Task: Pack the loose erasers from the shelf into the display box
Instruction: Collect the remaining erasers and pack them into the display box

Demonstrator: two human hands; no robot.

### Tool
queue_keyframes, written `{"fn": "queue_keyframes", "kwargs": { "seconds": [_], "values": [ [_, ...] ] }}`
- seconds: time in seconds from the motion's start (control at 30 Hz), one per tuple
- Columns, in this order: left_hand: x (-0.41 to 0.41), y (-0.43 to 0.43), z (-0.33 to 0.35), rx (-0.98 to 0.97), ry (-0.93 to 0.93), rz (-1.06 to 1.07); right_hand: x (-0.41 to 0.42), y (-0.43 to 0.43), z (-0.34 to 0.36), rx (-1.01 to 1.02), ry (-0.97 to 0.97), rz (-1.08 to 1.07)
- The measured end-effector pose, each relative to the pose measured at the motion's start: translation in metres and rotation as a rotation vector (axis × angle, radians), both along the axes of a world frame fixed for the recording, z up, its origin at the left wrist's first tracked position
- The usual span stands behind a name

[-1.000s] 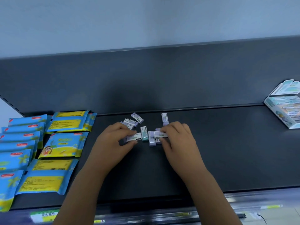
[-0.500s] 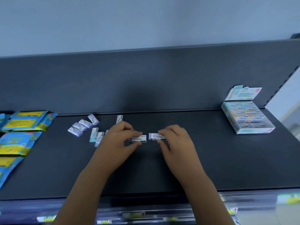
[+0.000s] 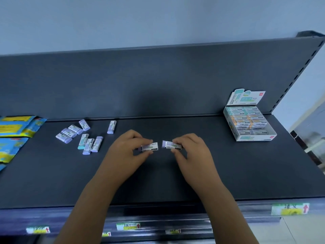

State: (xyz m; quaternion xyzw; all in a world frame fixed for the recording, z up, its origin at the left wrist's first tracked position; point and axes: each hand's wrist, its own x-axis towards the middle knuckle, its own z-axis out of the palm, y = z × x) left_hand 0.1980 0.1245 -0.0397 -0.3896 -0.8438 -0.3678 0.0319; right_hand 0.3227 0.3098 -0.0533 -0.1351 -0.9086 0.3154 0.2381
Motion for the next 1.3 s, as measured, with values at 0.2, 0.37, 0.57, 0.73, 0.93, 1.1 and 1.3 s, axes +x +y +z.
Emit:
{"fn": "queue_keyframes", "kwargs": {
  "seconds": [0.2, 0.37, 0.57, 0.73, 0.93, 1.1, 1.3],
  "values": [
    [-0.006, 0.014, 0.005, 0.080, -0.066, -0.040, -0.001, 0.015, 0.008, 0.027, -0.011, -0.029],
    [0.002, 0.043, 0.003, 0.080, -0.085, -0.072, 0.012, 0.039, 0.004, 0.040, -0.041, -0.034],
    [0.023, 0.114, 0.007, 0.092, -0.086, -0.096, 0.041, 0.097, 0.005, 0.067, -0.041, -0.036],
    [0.057, 0.180, 0.003, 0.112, -0.091, -0.065, 0.067, 0.164, 0.008, 0.195, -0.030, -0.060],
    [0.086, 0.240, 0.004, -0.004, 0.001, 0.008, 0.083, 0.223, 0.016, 0.346, 0.024, -0.063],
    [0.106, 0.267, 0.007, -0.013, 0.001, 0.023, 0.095, 0.258, 0.010, 0.282, 0.015, -0.079],
    [0.107, 0.287, 0.004, -0.078, 0.030, 0.000, 0.105, 0.283, 0.007, 0.228, 0.002, -0.126]
  ]
}}
